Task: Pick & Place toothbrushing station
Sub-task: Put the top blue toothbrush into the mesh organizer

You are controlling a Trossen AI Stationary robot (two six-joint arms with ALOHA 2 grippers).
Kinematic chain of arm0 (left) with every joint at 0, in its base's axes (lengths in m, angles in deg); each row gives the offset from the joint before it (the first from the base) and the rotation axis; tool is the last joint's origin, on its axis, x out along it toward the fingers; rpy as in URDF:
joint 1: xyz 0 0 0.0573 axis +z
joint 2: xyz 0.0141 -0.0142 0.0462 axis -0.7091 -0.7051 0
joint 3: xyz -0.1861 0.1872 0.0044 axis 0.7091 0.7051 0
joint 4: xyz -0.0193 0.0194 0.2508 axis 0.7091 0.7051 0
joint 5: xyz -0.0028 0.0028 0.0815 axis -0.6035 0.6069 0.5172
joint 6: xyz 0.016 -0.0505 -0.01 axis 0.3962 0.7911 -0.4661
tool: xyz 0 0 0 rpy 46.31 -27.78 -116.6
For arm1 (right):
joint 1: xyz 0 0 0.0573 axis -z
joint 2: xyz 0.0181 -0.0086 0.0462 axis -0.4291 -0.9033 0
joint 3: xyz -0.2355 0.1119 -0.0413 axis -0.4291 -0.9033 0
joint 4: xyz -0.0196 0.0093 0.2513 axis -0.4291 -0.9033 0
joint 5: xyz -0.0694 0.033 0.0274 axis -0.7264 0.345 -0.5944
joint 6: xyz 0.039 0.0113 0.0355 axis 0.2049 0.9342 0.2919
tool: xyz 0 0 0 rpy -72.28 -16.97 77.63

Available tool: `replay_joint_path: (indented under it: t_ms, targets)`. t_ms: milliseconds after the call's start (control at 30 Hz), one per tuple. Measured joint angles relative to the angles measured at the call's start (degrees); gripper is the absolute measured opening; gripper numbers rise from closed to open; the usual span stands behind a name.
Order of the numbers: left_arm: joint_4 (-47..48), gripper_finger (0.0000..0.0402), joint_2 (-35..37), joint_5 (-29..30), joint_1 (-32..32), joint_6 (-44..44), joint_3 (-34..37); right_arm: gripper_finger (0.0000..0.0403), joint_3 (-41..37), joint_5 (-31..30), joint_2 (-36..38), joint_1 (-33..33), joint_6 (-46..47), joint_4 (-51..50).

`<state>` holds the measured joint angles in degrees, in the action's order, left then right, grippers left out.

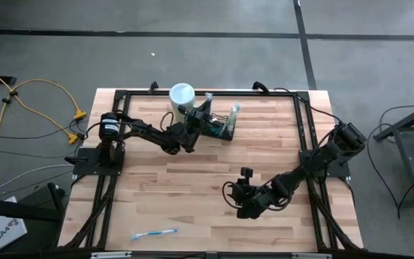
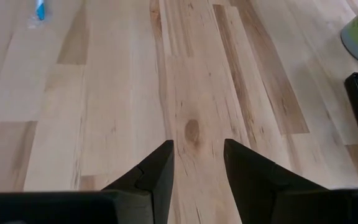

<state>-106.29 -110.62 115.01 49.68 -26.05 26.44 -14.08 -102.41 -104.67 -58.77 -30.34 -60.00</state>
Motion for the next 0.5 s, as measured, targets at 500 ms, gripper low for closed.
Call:
replay_joint_path:
  t_ms: [500]
  targets:
    - [-0.8, 0.0001, -4.6, 1.4, 1.0, 2.8, 0.0, 0.0133, 0.0, 0.7, 0.0, 0.0, 0.1, 0.1]
